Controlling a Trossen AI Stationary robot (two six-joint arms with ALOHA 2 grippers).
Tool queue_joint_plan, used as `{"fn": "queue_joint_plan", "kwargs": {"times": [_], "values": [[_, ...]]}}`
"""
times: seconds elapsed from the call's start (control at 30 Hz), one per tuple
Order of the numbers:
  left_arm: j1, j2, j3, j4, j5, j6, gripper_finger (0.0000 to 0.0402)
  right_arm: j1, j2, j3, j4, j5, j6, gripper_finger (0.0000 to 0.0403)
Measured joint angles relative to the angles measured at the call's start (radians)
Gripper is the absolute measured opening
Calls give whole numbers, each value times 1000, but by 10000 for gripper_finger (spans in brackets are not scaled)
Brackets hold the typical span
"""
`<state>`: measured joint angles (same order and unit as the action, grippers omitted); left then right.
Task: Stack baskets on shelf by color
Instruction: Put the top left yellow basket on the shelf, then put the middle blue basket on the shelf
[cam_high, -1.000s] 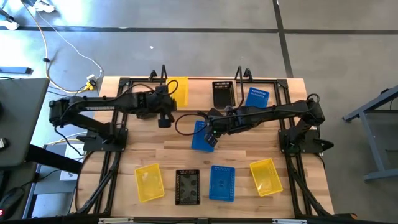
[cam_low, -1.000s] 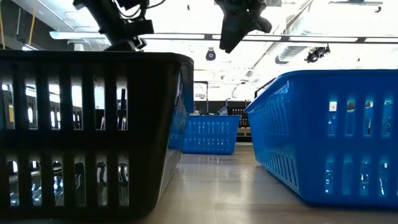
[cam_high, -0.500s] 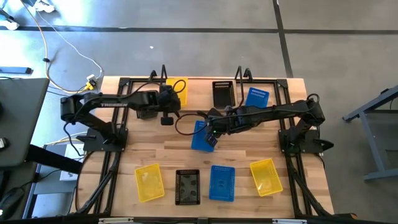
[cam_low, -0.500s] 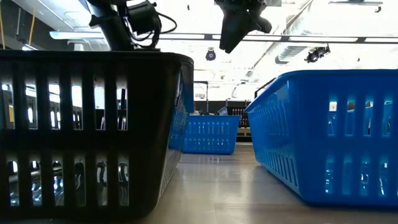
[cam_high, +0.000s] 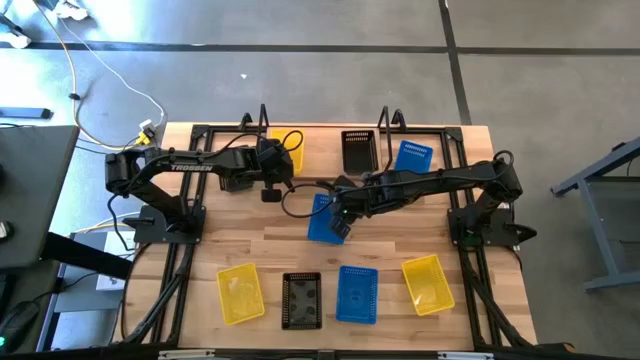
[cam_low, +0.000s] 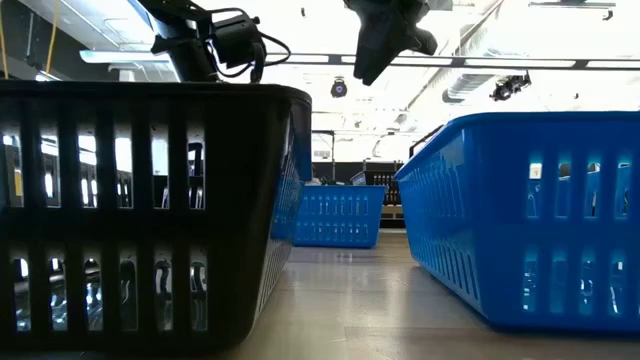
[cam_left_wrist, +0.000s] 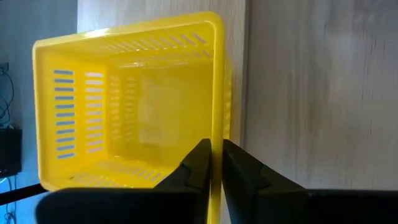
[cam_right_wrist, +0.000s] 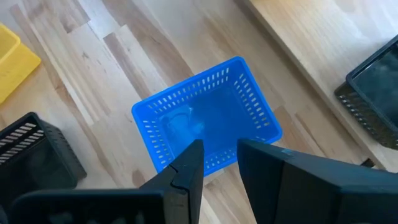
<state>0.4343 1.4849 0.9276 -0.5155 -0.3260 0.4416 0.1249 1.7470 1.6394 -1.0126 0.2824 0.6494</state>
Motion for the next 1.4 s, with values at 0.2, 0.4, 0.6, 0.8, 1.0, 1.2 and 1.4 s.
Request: {"fn": "queue_joint_plan", "kwargs": {"times": [0.2, 0.4, 0.6, 0.8, 1.0, 1.2, 1.4], "values": [[0, 0, 0, 1, -1, 0, 48, 0, 0, 0, 0, -38, -2, 83], [-9, 0, 5, -14, -3, -11, 92, 0, 0, 0, 0, -136, -3, 83], [-28, 0, 95, -108, 0, -93, 137, 11, 0, 0, 1, -214, -29, 83], [-32, 0, 217, -258, 1, -139, 153, 48, 3, 0, 14, -231, -85, 83], [-37, -41, 301, -398, 76, -211, 147, 82, 41, 0, 39, -232, -180, 83], [-77, -151, 302, -453, 134, -302, 141, 98, 104, -1, 81, -230, -272, 83], [-151, -235, 297, -507, 135, -391, 140, 99, 161, -1, 115, -223, -326, 83]]}}
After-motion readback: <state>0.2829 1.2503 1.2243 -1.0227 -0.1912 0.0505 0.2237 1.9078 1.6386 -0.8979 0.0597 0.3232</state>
